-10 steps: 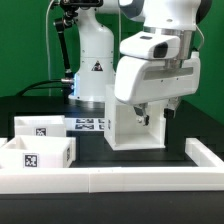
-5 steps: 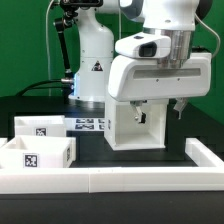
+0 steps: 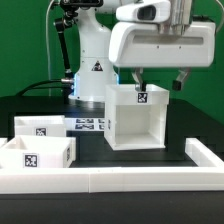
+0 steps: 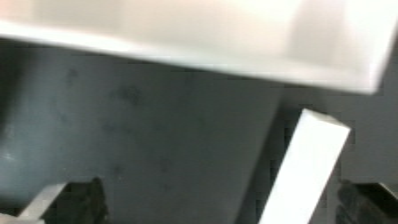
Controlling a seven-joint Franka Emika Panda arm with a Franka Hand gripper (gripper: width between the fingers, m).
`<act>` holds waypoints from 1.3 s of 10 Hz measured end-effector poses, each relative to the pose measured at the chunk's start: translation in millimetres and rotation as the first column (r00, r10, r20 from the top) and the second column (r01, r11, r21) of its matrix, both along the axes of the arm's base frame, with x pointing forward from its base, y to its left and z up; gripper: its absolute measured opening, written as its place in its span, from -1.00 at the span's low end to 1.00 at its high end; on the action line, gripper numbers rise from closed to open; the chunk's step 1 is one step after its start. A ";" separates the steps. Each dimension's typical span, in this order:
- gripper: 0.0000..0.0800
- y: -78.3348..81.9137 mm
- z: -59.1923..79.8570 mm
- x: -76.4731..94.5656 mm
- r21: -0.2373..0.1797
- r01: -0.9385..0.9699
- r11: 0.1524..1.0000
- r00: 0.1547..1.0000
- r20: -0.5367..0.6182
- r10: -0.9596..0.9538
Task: Assemble drawer
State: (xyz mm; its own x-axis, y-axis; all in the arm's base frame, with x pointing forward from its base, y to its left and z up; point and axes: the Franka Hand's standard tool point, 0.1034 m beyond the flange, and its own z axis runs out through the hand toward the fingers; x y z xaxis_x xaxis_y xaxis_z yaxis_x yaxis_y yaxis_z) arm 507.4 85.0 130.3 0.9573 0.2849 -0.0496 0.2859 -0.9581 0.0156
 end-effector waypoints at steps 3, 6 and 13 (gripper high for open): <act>0.62 4.8 9.1 -27.9 -0.005 0.031 1.000 0.999 -0.007 -0.031; 0.62 4.4 7.1 -27.1 -0.005 0.030 1.000 0.999 -0.010 -0.030; 0.62 14.8 -27.9 -80.0 0.032 0.068 0.997 0.998 -0.009 -0.068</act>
Offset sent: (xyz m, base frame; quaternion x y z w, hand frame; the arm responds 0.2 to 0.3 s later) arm 0.0000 0.0000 0.0000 0.0000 0.0000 0.0000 1.0000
